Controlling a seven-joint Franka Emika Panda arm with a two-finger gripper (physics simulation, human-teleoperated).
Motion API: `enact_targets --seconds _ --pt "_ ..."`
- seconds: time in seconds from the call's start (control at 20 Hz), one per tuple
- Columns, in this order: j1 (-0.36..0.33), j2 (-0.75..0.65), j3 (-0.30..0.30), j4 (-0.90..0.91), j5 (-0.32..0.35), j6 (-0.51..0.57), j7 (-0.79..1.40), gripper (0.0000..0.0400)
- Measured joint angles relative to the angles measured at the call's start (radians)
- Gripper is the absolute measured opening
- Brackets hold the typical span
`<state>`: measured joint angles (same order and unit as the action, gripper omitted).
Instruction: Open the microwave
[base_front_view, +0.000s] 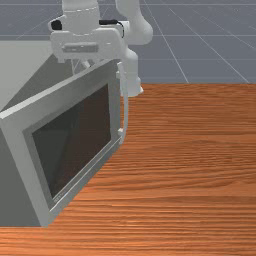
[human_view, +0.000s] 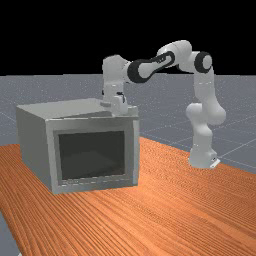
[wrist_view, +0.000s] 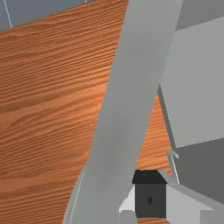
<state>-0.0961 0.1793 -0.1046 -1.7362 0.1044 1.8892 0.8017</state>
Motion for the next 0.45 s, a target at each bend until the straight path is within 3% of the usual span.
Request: enact_targets --seconds 0.25,0.45 --pt "0.017 0.074 0.102 0.094 0.001 0.000 0.042 0.0000" --pt "0.065 0.313 0.155 0.442 0.000 -0.128 0.089 0.0000"
